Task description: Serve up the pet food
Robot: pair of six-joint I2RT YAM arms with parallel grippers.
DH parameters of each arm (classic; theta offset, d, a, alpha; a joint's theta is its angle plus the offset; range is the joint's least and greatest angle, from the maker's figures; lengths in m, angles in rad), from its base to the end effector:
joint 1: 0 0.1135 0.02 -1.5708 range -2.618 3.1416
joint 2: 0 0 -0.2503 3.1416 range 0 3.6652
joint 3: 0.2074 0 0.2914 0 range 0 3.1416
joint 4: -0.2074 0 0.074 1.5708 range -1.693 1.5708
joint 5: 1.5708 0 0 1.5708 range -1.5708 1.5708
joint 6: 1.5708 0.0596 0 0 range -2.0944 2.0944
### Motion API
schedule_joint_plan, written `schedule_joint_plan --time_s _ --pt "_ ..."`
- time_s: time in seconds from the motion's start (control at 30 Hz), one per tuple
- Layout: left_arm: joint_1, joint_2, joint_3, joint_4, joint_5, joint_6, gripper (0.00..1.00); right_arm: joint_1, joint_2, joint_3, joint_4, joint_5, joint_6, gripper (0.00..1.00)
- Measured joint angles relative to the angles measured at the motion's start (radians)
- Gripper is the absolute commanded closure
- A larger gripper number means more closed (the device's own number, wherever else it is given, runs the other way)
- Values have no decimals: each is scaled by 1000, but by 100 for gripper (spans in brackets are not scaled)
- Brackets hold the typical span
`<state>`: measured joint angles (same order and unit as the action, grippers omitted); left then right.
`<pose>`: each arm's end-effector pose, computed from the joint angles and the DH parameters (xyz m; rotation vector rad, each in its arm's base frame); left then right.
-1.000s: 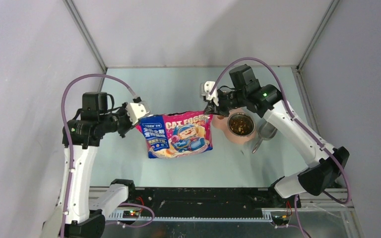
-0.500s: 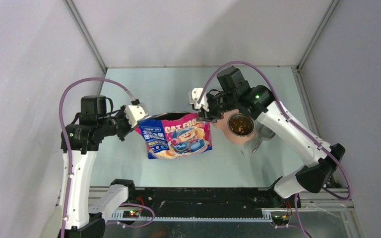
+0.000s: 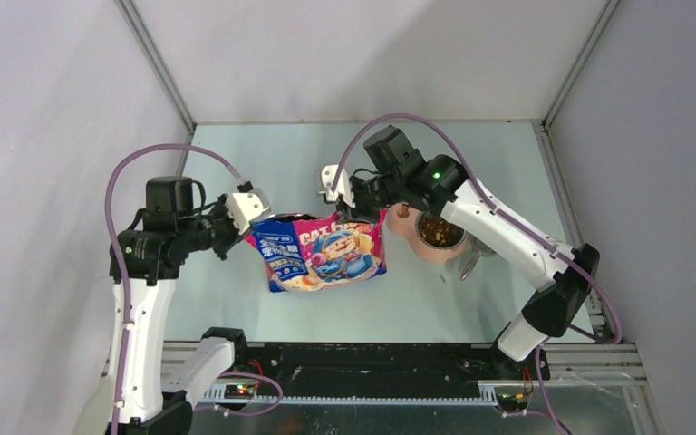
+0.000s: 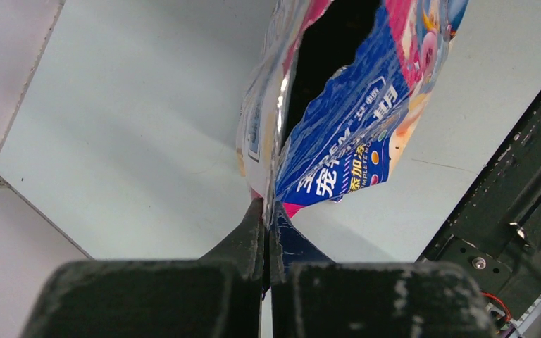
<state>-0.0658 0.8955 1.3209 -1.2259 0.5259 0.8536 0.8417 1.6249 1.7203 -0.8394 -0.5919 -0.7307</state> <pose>0.1836 -0.0421 0.3911 1.2104 1.8951 -0.2079 0.2434 0.3223 0.3667 -1.8038 1.3759 0.7393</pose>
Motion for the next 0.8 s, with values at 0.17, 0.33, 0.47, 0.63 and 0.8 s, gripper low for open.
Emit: schedule_joint_plan --time_s 0.17,0.33,0.47,0.63,0.8 --pt "0 -1 0 -2 -13 10 100 0 0 1 23 39 44 100" --pt "0 2 0 -2 -31 54 100 -15 0 -3 46 61 92 100" --pt "-1 10 0 12 -25 70 79 -27 0 -11 67 62 114 100" --pt "-27 -1 0 66 -12 24 40 -32 -1 -17 69 75 121 100" --pt "-141 -1 -17 151 24 -37 30 -23 -2 -18 70 83 119 100"
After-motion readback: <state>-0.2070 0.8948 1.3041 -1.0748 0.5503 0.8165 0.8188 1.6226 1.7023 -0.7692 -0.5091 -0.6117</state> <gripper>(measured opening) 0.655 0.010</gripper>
